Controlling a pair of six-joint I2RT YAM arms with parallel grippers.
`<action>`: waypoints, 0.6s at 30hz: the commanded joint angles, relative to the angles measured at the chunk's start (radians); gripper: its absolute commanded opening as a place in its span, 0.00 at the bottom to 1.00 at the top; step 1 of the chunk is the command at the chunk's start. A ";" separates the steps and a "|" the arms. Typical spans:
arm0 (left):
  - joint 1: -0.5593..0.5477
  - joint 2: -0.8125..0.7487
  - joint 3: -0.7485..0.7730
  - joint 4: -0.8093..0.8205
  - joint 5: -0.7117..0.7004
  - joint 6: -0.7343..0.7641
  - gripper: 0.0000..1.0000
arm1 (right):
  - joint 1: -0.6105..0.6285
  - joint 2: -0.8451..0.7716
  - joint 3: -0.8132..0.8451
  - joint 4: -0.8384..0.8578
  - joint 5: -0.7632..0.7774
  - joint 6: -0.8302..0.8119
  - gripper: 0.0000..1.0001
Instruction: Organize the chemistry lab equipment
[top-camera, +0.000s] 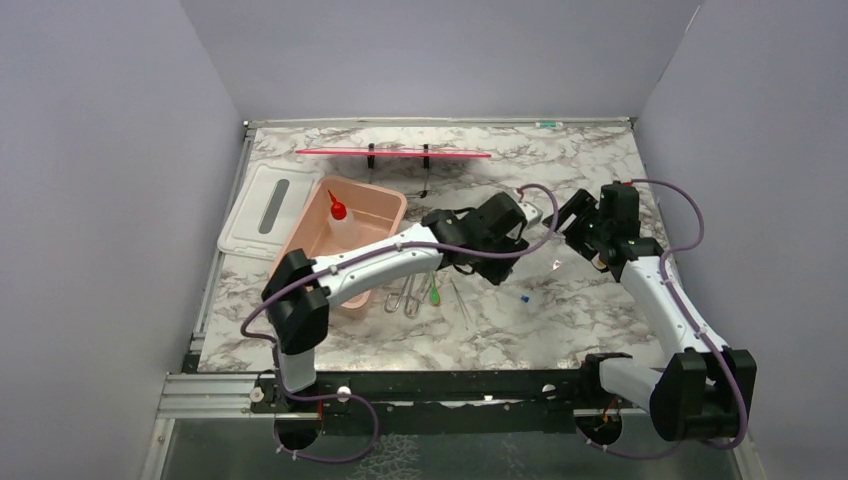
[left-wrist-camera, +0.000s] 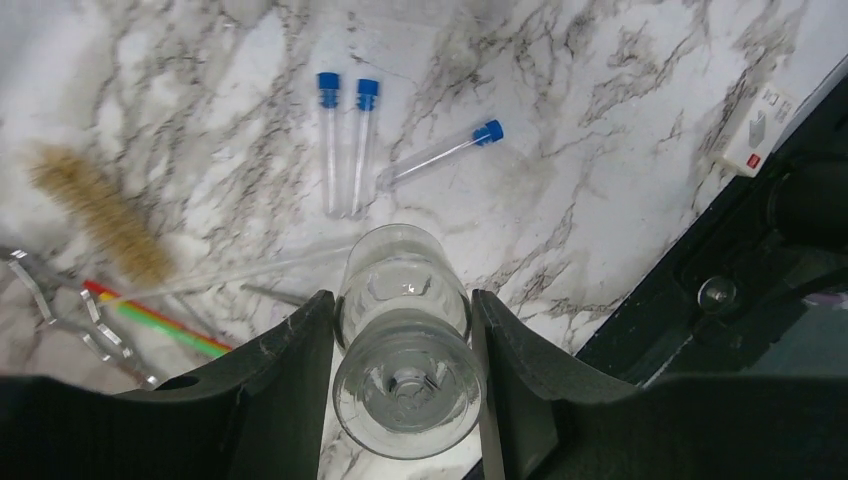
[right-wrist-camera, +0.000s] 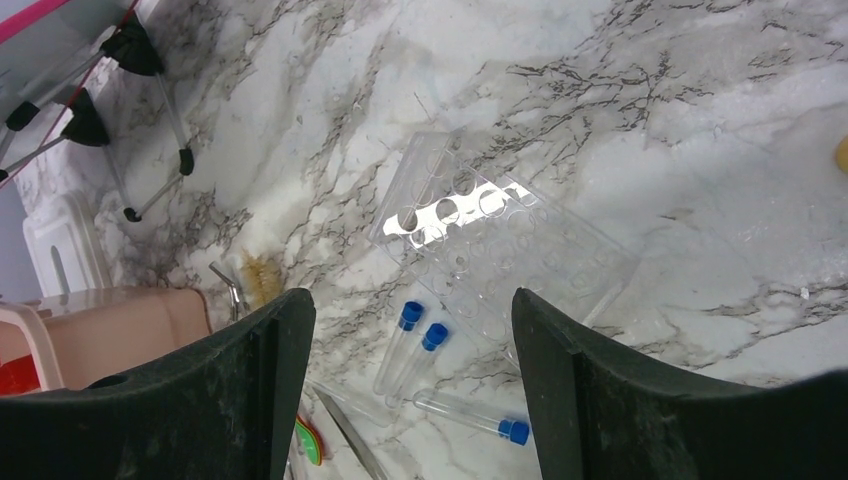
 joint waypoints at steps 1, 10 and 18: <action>0.099 -0.164 0.051 -0.074 -0.062 -0.031 0.41 | -0.005 -0.024 -0.021 0.019 -0.019 -0.011 0.77; 0.336 -0.389 0.010 -0.176 -0.238 -0.024 0.40 | -0.005 -0.006 -0.030 0.039 -0.060 -0.022 0.76; 0.594 -0.509 -0.149 -0.212 -0.271 -0.002 0.40 | -0.005 0.023 -0.029 0.075 -0.109 -0.008 0.76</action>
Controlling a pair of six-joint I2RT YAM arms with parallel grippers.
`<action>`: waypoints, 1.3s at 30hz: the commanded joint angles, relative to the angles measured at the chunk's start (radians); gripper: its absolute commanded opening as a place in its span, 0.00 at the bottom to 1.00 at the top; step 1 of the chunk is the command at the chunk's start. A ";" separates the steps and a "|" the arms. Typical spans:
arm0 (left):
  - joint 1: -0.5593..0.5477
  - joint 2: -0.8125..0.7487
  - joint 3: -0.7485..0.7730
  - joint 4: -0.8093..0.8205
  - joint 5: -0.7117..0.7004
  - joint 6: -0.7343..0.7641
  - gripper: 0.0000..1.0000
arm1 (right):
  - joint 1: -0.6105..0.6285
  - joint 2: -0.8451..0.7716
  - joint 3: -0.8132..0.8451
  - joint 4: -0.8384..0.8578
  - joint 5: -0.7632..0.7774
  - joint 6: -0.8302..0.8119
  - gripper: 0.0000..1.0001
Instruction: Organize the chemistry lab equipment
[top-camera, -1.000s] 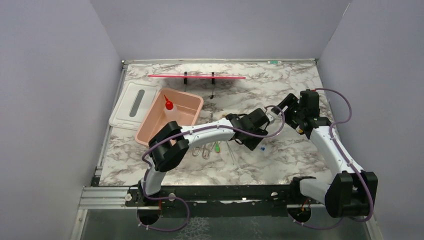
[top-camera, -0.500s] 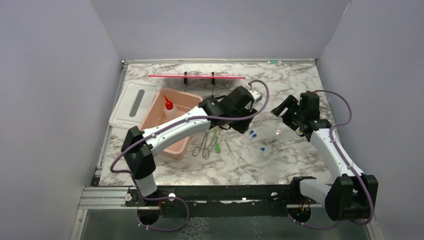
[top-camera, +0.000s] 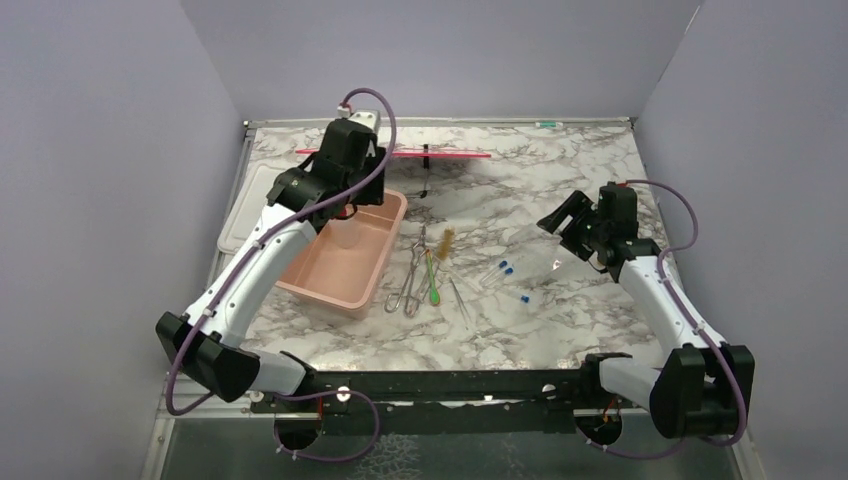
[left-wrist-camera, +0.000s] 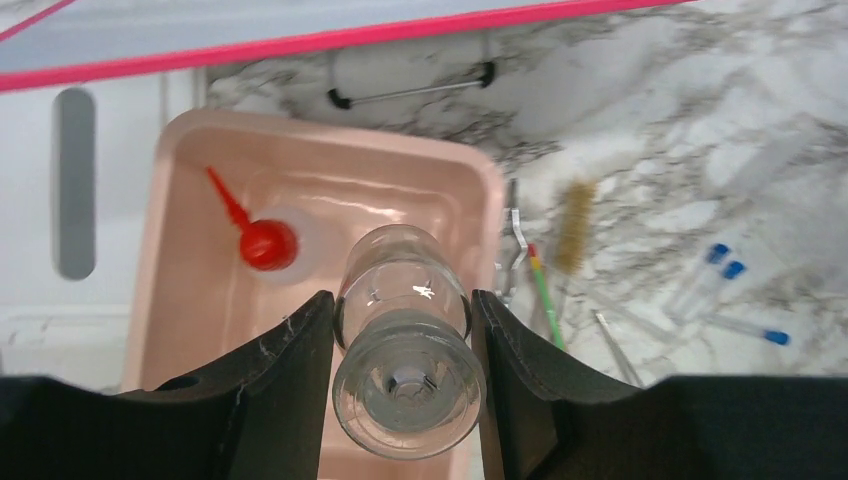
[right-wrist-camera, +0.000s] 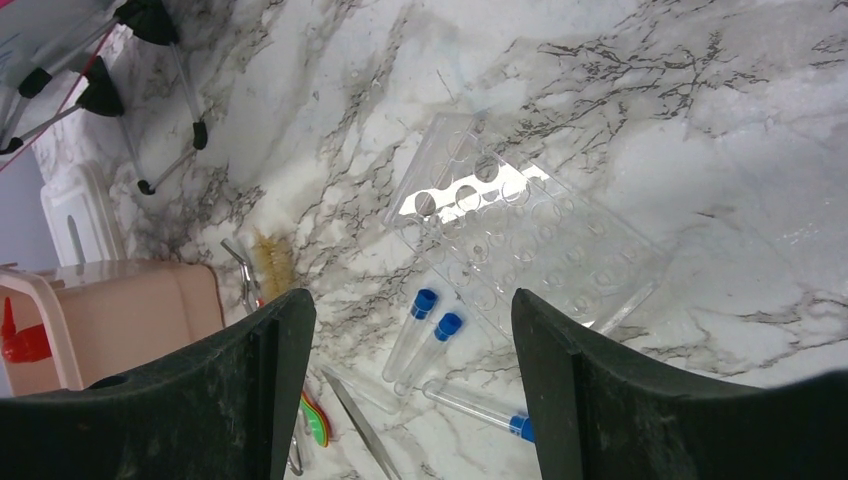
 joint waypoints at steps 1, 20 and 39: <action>0.117 -0.065 -0.129 -0.051 -0.056 0.007 0.40 | -0.005 0.022 -0.007 0.045 -0.050 -0.005 0.76; 0.238 -0.152 -0.562 0.172 -0.093 -0.160 0.39 | -0.005 0.063 -0.009 0.056 -0.056 -0.021 0.75; 0.354 -0.001 -0.647 0.409 -0.039 -0.268 0.39 | -0.005 0.072 -0.015 0.071 -0.063 -0.017 0.75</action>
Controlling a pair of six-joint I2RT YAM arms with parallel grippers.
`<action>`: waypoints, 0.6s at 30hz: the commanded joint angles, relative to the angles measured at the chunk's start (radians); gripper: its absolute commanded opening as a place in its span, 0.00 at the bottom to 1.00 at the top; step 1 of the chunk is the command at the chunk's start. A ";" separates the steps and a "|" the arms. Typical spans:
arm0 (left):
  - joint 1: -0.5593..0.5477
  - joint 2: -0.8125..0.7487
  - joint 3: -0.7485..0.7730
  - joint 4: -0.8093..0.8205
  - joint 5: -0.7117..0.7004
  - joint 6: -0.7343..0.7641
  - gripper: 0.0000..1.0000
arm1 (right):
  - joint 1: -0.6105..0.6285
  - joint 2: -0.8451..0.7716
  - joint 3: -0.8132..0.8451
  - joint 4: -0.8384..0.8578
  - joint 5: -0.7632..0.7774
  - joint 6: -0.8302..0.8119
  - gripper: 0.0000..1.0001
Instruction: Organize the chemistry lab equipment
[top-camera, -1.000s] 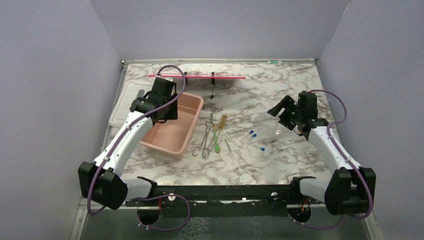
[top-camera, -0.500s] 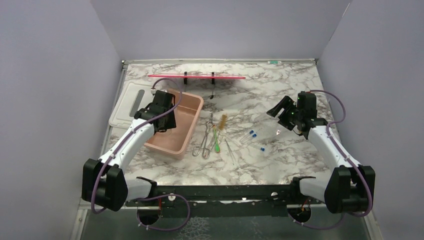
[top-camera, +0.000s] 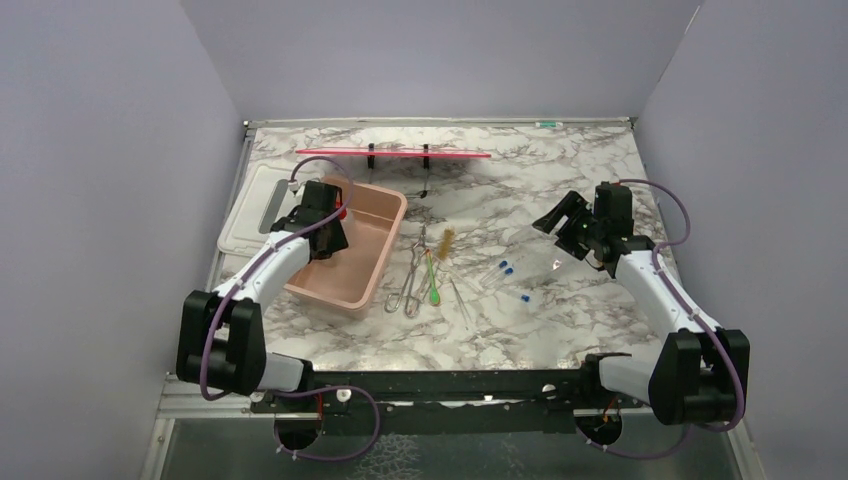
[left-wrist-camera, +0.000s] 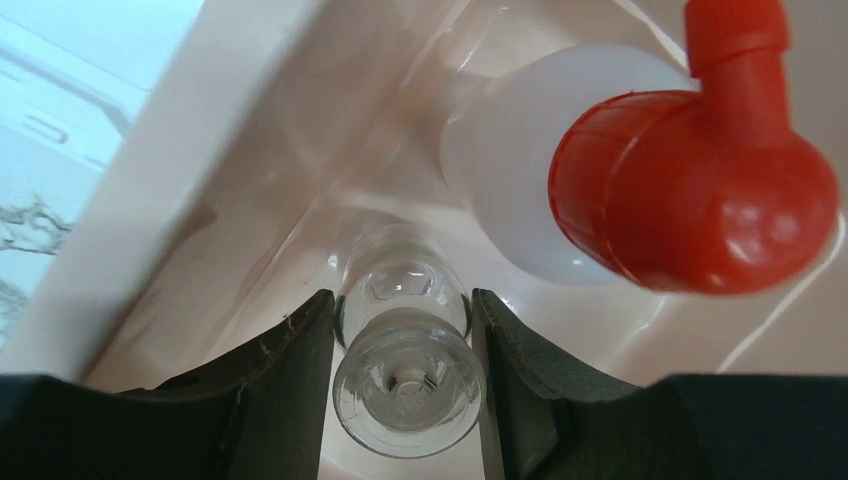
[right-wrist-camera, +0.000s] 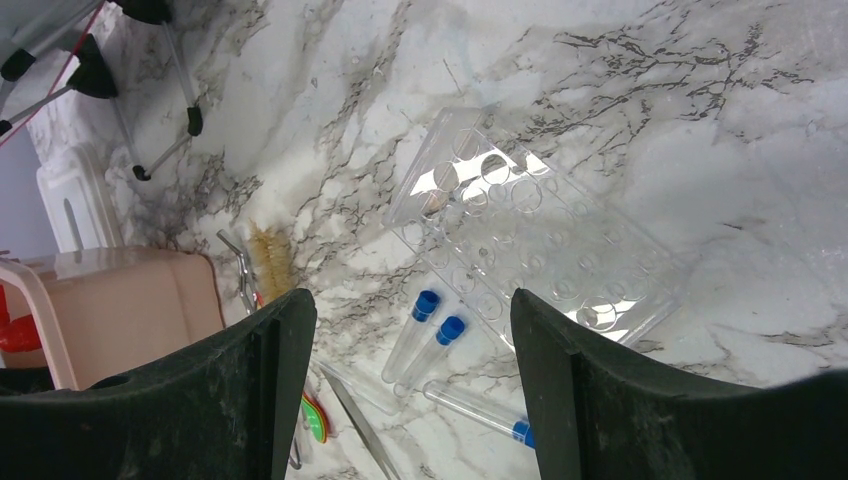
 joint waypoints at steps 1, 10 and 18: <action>0.004 0.050 0.031 0.077 0.001 -0.029 0.39 | -0.005 0.006 -0.012 0.025 -0.010 -0.010 0.75; 0.004 0.057 0.018 0.074 -0.045 -0.034 0.54 | -0.004 0.013 -0.007 0.026 -0.003 -0.014 0.75; 0.003 0.046 0.033 0.050 -0.060 -0.027 0.65 | -0.004 0.016 -0.004 0.026 -0.004 -0.014 0.75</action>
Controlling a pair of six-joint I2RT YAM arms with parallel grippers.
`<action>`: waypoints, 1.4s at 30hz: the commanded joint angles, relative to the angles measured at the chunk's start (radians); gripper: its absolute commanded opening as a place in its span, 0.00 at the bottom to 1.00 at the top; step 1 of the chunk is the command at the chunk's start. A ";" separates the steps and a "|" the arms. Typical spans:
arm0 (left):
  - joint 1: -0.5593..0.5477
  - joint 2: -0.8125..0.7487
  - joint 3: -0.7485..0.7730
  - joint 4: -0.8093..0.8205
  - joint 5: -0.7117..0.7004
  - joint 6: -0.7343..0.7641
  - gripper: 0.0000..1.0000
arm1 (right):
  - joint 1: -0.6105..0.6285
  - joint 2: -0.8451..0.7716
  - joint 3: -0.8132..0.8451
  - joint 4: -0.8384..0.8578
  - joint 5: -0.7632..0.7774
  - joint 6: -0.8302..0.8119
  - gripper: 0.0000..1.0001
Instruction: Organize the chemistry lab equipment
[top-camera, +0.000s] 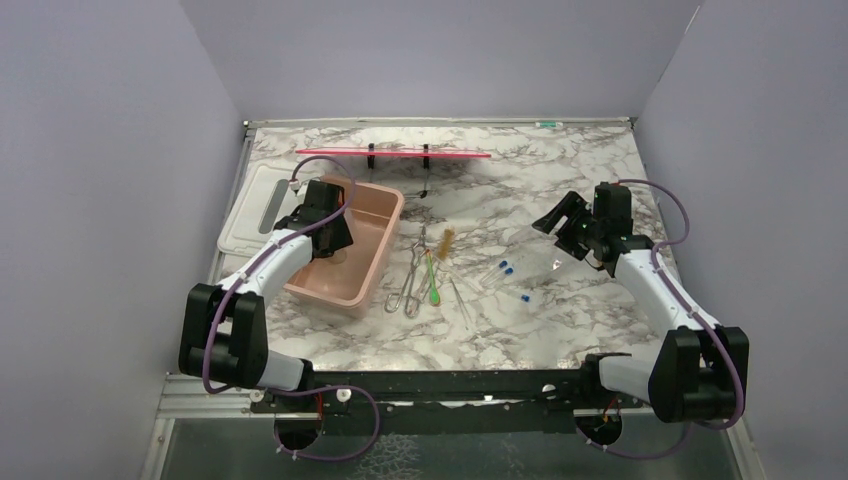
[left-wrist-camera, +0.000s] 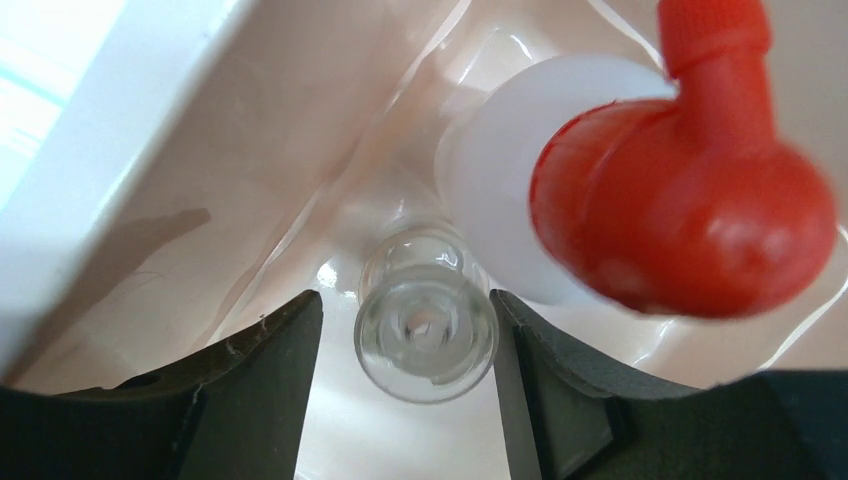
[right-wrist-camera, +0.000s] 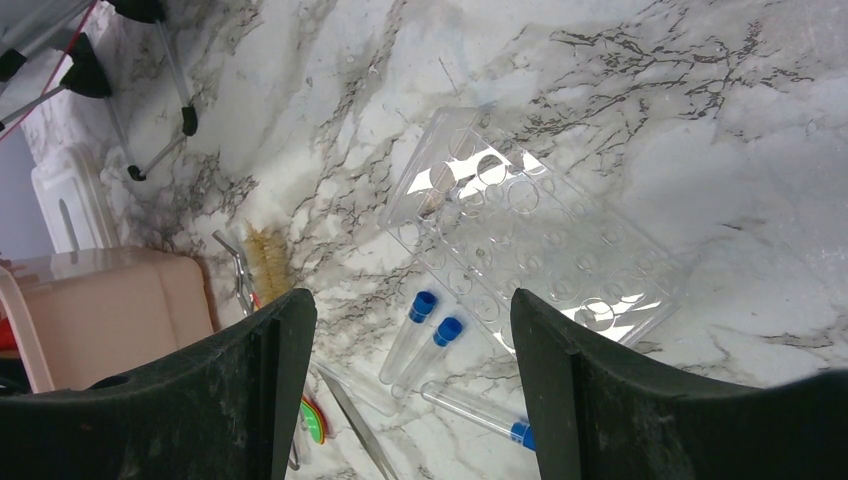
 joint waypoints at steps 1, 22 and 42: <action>0.005 -0.019 0.036 -0.005 -0.043 -0.003 0.65 | -0.004 0.007 -0.005 0.023 -0.004 -0.013 0.75; 0.002 -0.267 0.131 -0.137 0.078 0.046 0.66 | -0.004 0.002 0.001 0.064 -0.204 -0.060 0.73; 0.001 -0.664 0.097 0.040 0.820 0.283 0.70 | 0.488 0.019 -0.053 0.220 0.009 -0.252 0.72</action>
